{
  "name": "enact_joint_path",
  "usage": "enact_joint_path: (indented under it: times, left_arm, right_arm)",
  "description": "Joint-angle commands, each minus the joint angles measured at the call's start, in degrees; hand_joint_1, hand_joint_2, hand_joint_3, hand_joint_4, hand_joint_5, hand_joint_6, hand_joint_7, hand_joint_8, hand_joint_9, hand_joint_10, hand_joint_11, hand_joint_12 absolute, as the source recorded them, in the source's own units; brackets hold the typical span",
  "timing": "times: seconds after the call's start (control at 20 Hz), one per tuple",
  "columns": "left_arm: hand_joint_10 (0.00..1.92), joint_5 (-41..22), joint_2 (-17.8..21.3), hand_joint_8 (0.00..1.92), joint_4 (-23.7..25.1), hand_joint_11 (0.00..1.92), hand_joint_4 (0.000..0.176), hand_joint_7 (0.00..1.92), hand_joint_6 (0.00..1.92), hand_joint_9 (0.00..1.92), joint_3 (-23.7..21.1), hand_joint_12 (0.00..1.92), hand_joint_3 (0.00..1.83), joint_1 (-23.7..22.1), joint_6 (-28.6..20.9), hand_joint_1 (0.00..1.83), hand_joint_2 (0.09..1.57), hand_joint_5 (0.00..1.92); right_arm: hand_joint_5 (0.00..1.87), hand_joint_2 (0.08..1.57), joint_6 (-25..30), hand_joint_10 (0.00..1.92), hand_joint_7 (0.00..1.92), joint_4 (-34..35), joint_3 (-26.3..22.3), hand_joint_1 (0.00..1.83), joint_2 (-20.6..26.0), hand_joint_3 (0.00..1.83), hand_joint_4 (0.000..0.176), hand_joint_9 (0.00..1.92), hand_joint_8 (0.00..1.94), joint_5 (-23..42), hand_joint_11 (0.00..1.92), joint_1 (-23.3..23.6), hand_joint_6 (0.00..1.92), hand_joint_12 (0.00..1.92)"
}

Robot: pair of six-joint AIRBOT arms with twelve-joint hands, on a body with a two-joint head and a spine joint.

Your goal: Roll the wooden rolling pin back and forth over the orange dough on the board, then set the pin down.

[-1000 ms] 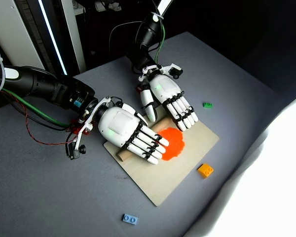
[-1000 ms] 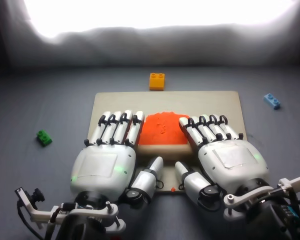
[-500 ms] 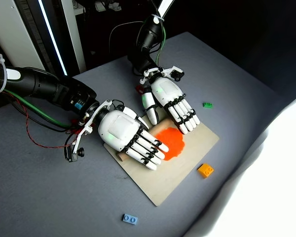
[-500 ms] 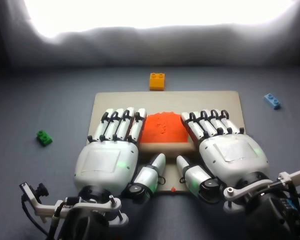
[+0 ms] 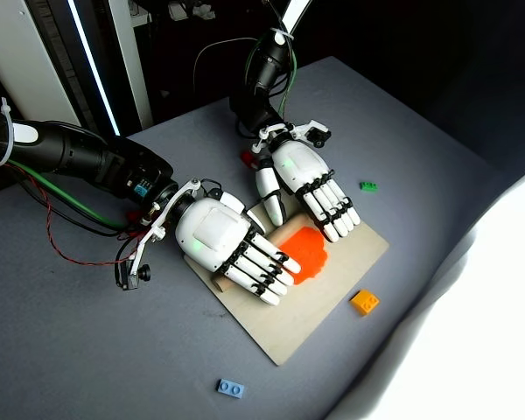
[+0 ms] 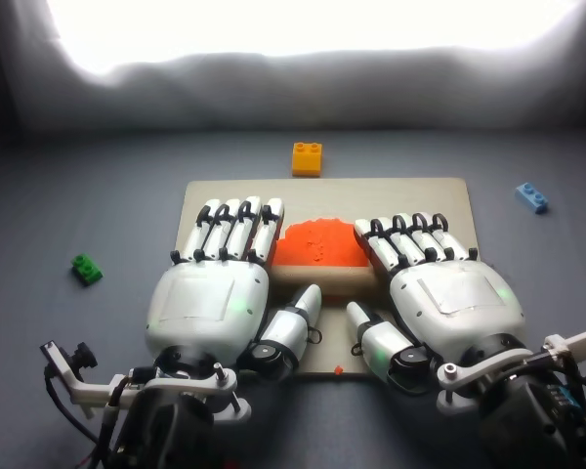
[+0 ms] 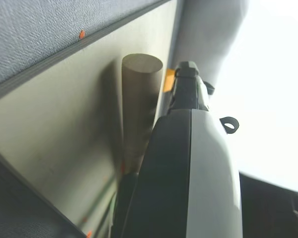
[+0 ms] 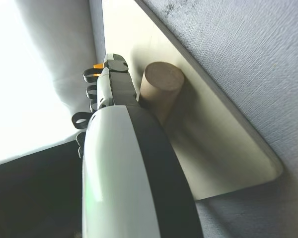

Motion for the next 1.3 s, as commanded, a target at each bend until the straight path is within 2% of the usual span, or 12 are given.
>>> enact_joint_path:
  times: [0.0, 0.25, 1.25]
  left_arm:
    - [0.00, -4.79, 0.05, 0.00, 3.84, 0.00, 0.000, 0.00, 0.00, 0.00, 0.47, 0.00, 0.00, -0.55, -0.12, 0.00, 1.48, 0.00]
    - [0.00, -3.52, -0.37, 0.00, 3.79, 0.00, 0.000, 0.00, 0.00, 0.00, 2.02, 0.00, 0.00, -1.21, -0.64, 0.00, 1.49, 0.00]
    - [0.00, -1.90, -1.29, 0.00, 2.72, 0.00, 0.000, 0.00, 0.00, 0.00, 4.70, 0.00, 0.00, -2.81, -1.48, 0.00, 1.49, 0.00]
  right_arm:
    - [0.06, 1.57, 0.44, 0.01, 0.06, -4.21, 0.28, 0.00, 0.06, 0.08, 0.000, 0.03, 0.01, 4.72, 0.01, 0.77, 0.01, 0.01]
    - [0.04, 1.57, 2.05, 0.00, 0.04, -4.21, 1.19, 0.00, -0.55, 0.08, 0.000, 0.00, 0.00, 4.88, 0.00, 0.92, 0.00, 0.00]
    - [0.06, 1.57, 2.34, 0.01, 0.06, -4.23, 6.65, 0.00, -3.10, 0.13, 0.000, 0.02, 0.01, 6.52, 0.00, 1.84, 0.01, 0.00]
